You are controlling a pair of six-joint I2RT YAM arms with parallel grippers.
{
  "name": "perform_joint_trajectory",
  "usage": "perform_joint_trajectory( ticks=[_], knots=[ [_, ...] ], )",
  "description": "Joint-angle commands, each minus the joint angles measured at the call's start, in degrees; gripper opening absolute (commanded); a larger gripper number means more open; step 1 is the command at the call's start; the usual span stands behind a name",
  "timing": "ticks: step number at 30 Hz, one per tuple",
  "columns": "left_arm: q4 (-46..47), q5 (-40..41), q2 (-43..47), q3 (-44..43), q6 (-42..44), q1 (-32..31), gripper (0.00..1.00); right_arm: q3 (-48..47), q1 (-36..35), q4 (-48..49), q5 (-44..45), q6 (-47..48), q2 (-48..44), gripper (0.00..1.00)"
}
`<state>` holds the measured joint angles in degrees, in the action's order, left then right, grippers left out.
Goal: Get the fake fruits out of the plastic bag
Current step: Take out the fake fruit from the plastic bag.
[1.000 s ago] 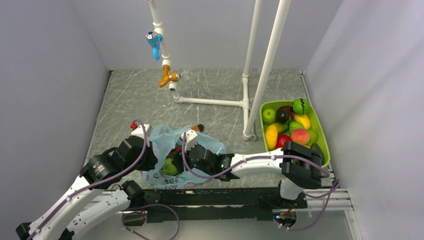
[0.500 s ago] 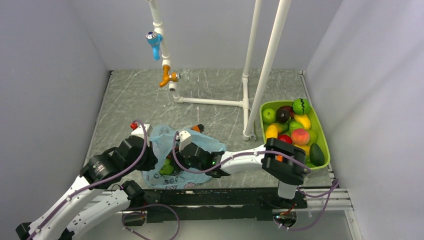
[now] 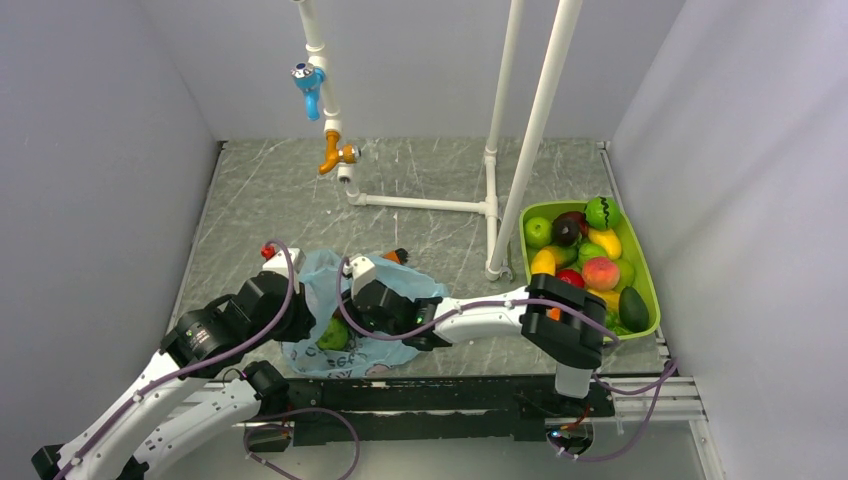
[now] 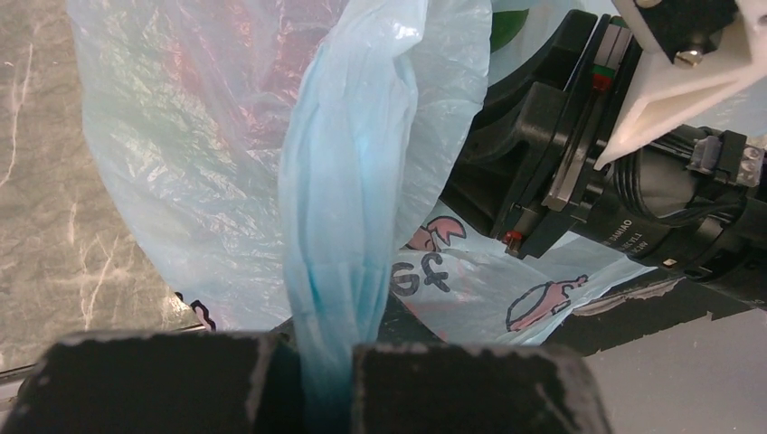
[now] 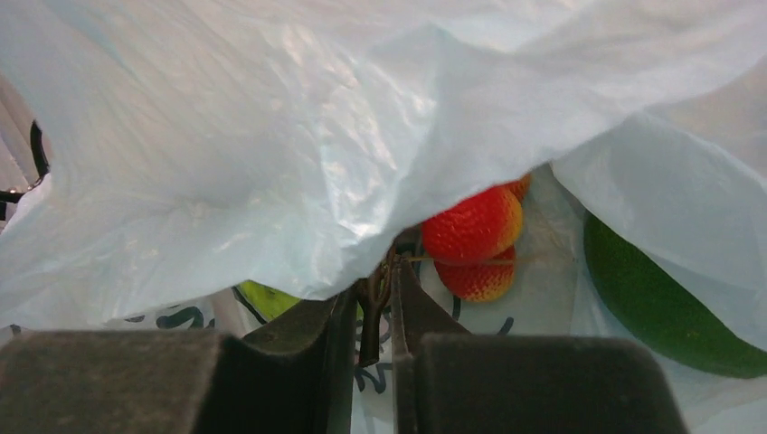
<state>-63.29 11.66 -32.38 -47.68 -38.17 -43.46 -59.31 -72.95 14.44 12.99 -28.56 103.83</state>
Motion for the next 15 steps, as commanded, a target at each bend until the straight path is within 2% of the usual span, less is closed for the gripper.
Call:
perform_joint_trajectory(
  ticks=[1,3,9,15],
  knots=[
    [0.43,1.33,0.71,-0.16,-1.24,0.16,0.0,-1.48,0.17,-1.91,1.22,-0.57,-4.03,0.07],
    [-0.23,2.61,0.78,-0.5,-2.1,0.21,0.0,-1.55,0.17,-3.15,1.25,-0.9,-5.64,0.0],
    [-0.32,4.38,1.53,-0.67,-4.16,0.2,0.0,-1.45,0.14,-6.16,1.25,-3.5,-10.18,0.0],
    [5.34,5.25,2.88,1.84,-6.36,0.15,0.0,-0.12,0.35,-9.31,1.53,-7.75,-16.25,0.0]
  ],
)
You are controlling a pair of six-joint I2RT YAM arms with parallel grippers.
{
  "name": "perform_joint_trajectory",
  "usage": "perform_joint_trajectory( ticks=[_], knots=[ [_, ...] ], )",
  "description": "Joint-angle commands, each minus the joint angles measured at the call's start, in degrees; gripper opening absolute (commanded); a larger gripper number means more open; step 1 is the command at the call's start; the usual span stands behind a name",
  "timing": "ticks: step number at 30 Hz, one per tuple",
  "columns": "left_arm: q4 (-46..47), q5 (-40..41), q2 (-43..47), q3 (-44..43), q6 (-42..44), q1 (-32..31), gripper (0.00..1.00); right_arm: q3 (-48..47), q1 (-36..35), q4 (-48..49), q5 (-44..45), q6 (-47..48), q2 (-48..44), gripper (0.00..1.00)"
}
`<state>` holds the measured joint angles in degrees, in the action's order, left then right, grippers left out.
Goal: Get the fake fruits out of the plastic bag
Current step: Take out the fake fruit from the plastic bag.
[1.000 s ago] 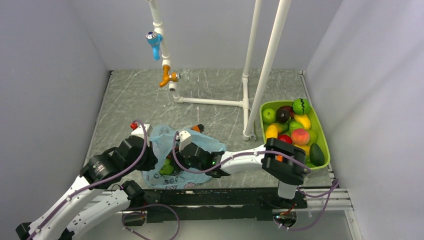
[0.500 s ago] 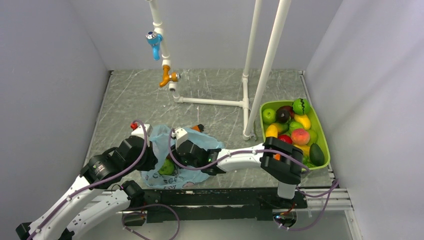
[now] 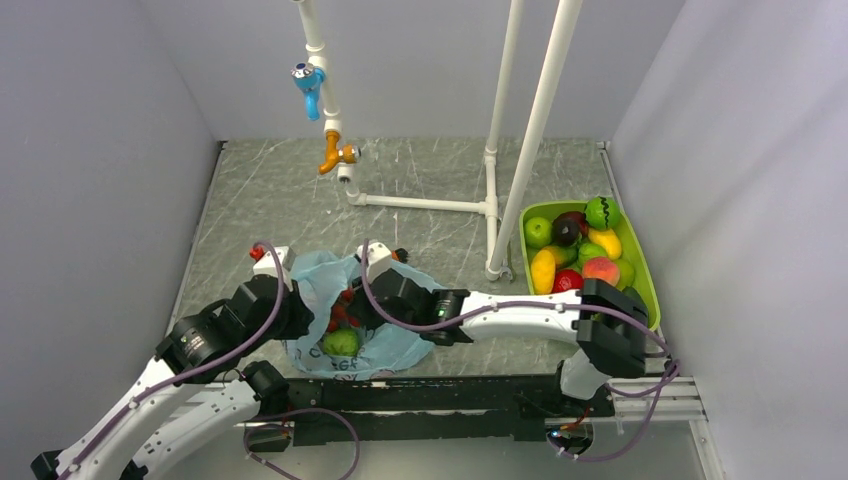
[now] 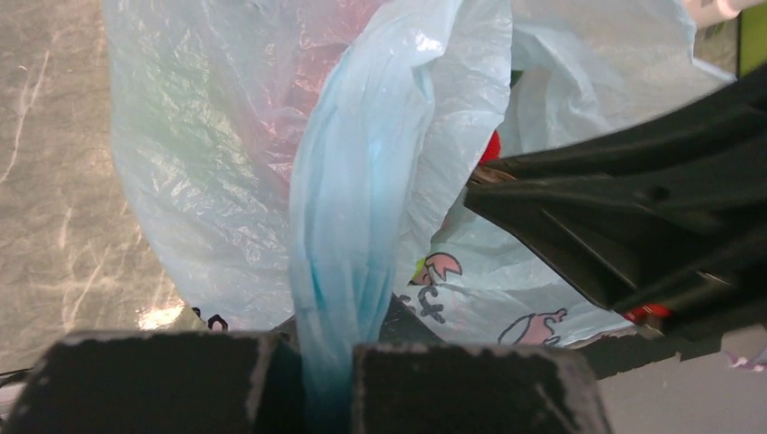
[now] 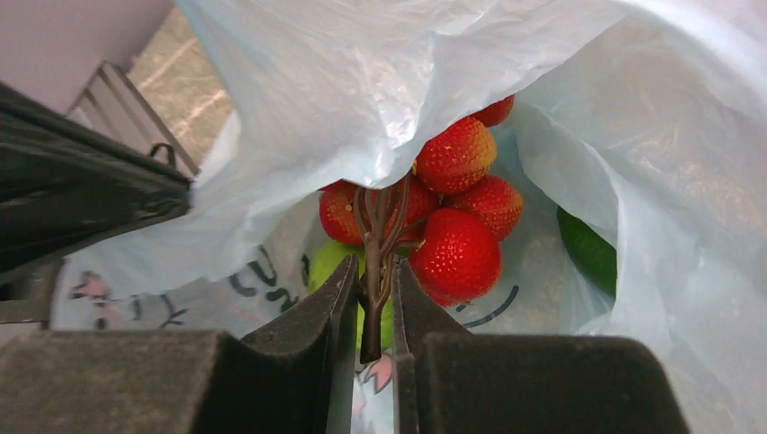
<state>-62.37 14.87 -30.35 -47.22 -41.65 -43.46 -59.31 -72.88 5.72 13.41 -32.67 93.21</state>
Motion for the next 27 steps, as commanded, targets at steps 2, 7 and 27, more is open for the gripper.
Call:
perform_joint_trajectory(
  ticks=[2,7,27],
  knots=[
    [4.62,4.28,0.86,1.36,-4.14,0.2,0.0,1.12,0.33,-0.85,1.05,-4.78,-7.82,0.0],
    [4.25,11.62,0.83,-0.04,-5.08,0.2,0.0,4.37,0.29,-0.93,0.5,-6.77,-13.08,0.0],
    [5.77,18.39,-1.95,-0.74,4.05,0.22,0.0,3.27,0.4,-10.55,7.79,-3.55,-34.88,0.0]
  ],
)
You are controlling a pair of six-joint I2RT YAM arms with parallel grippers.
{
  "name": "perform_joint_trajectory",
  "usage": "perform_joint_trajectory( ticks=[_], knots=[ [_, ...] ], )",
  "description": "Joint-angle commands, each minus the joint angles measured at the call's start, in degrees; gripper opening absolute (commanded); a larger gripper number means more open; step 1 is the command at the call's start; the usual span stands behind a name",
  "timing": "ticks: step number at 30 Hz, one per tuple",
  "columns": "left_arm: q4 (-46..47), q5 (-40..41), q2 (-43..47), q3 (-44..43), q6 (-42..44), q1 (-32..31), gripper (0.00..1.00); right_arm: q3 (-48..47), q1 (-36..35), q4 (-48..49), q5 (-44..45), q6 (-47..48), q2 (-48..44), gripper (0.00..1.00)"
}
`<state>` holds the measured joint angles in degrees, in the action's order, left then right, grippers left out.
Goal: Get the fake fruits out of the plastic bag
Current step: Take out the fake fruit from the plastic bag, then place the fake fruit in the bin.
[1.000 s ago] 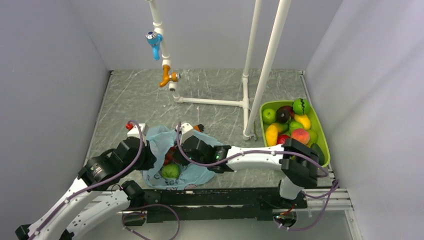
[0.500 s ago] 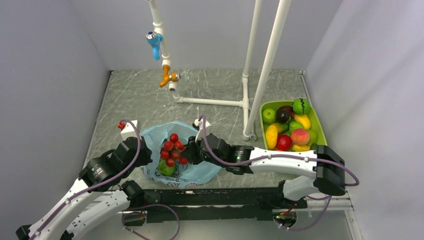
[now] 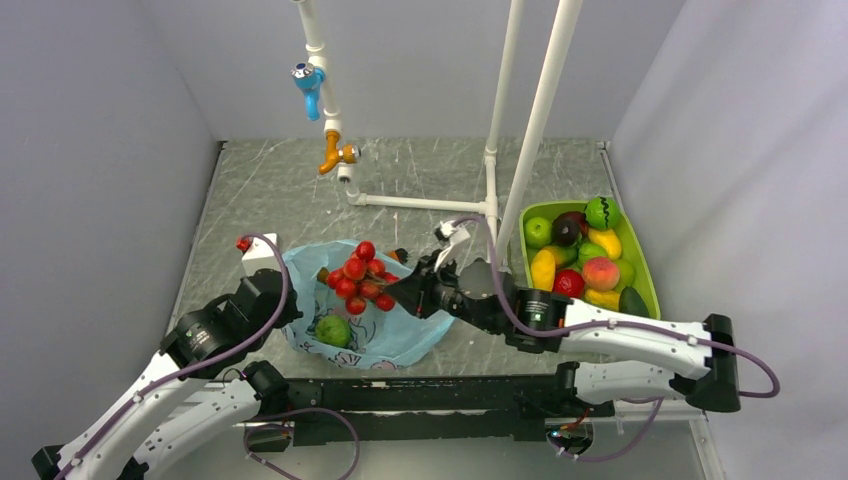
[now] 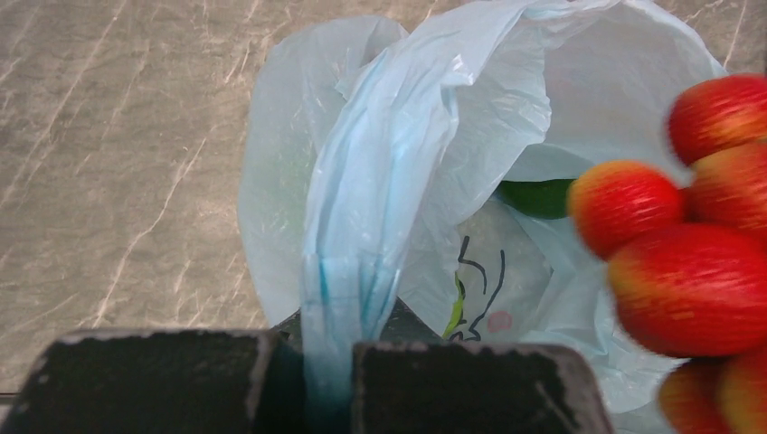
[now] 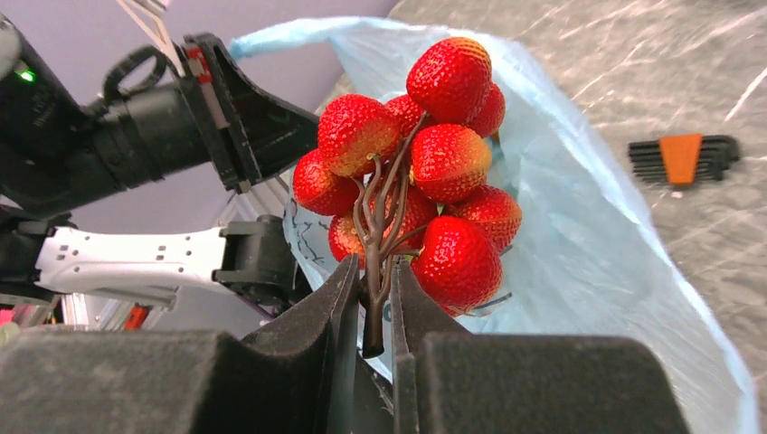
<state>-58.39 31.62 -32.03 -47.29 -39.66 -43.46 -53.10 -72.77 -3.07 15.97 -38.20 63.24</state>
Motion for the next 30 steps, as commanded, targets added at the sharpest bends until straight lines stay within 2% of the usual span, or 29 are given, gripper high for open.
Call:
perform_joint_trajectory(
  ticks=[1,4,10,17,21,26,30],
  knots=[
    [1.79,1.61,-0.23,-0.65,2.37,0.22,0.0,-3.17,0.27,-3.14,6.65,2.38,-6.16,0.0],
    [1.79,1.88,0.08,-1.08,3.37,0.18,0.0,-3.24,0.25,-8.28,11.3,2.48,-10.67,0.0],
    [1.34,2.24,0.62,-1.79,6.02,0.17,0.0,-0.27,0.26,-25.78,21.22,-3.46,-24.27,0.0],
    [-2.02,-6.5,1.5,-6.19,7.35,0.16,0.0,2.12,0.25,-44.47,27.85,-14.83,-33.42,0.0],
    [-4.93,-10.85,1.37,-7.16,5.77,0.19,0.0,1.96,0.27,-52.61,31.16,-20.94,-29.29,0.0],
    [-6.24,-12.87,2.85,-5.25,3.06,0.22,0.0,1.16,0.85,-57.14,32.4,-25.89,-14.63,0.0],
    [-4.97,-12.84,4.47,-3.17,1.97,0.22,0.0,2.21,7.19,-58.12,29.02,-27.91,-10.91,0.0]
  ],
)
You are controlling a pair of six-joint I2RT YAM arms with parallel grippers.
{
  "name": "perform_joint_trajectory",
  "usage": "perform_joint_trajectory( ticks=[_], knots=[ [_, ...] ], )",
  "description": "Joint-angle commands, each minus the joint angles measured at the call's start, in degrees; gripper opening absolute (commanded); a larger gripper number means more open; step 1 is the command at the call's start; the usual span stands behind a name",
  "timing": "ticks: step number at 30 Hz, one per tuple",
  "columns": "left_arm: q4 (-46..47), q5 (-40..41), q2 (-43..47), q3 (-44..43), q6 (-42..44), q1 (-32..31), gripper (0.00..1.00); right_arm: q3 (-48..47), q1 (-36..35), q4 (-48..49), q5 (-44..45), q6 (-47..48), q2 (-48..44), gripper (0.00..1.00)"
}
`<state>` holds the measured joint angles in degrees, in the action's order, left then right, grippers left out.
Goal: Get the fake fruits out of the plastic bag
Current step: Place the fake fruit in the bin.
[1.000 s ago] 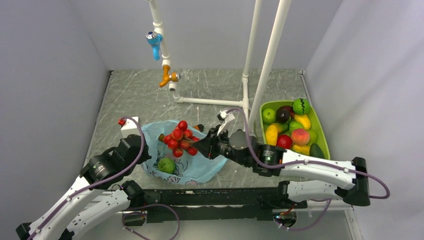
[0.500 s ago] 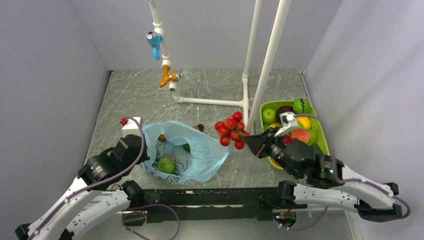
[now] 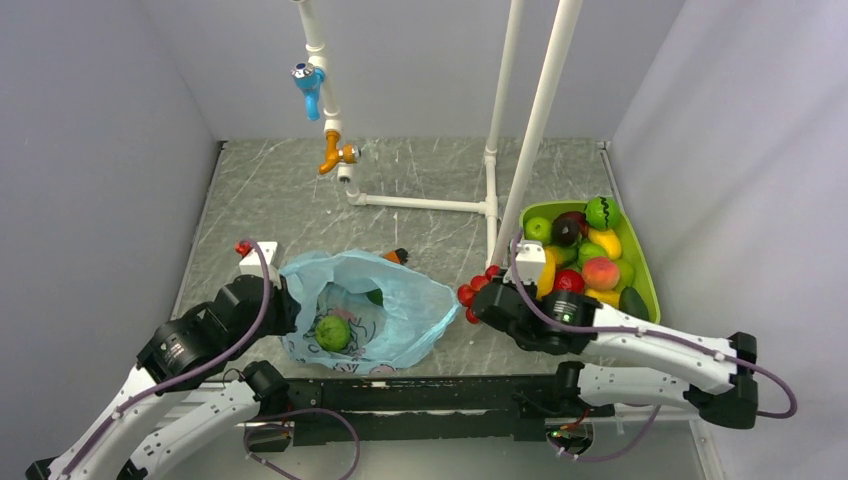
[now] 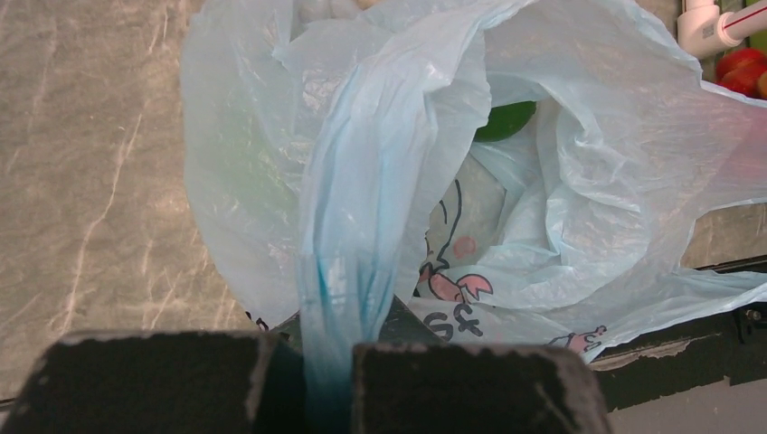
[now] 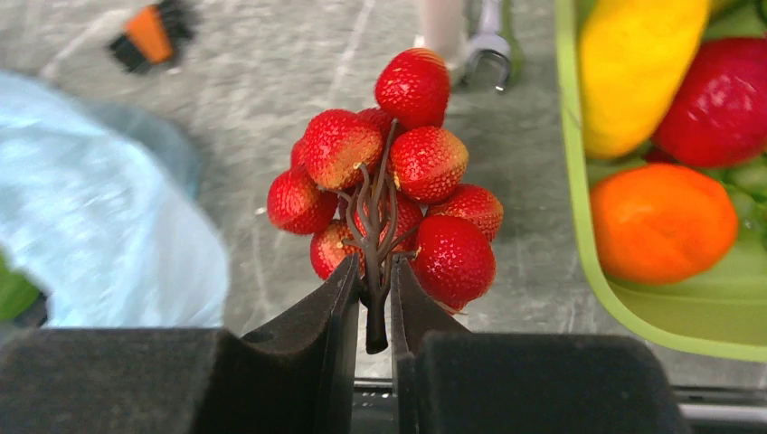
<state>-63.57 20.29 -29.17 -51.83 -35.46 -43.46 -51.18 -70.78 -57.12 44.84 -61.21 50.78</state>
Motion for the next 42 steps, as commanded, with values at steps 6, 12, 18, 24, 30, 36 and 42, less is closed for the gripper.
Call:
perform_joint_trajectory(
  ticks=[6,12,18,24,30,36,42],
  knots=[
    [-0.02,-1.17,0.85,1.6,-2.81,0.22,0.0,0.64,9.06,-12.72,2.22,-12.13,-5.27,0.0],
    [0.51,-2.05,0.69,1.83,-2.16,0.21,0.0,-4.91,11.0,-22.89,7.35,-17.36,-5.17,0.0],
    [1.14,-1.97,2.74,2.24,-2.15,0.2,0.0,-14.54,15.72,-22.28,14.06,-8.76,-2.7,0.0],
    [1.17,-1.87,2.4,2.3,-2.29,0.15,0.0,-14.64,33.19,-6.81,10.09,12.9,-0.6,0.0],
    [1.15,-2.04,2.09,2.26,-2.16,0.21,0.0,-2.74,56.93,13.38,-8.24,24.29,-0.72,0.0],
    [1.6,-2.24,3.69,2.62,-2.07,0.21,0.0,3.65,61.29,16.44,-18.12,25.51,-0.38,0.22],
    [2.21,-2.77,3.58,2.81,-1.5,0.16,0.0,3.22,61.3,12.52,-21.95,24.98,-8.43,0.67]
  ],
)
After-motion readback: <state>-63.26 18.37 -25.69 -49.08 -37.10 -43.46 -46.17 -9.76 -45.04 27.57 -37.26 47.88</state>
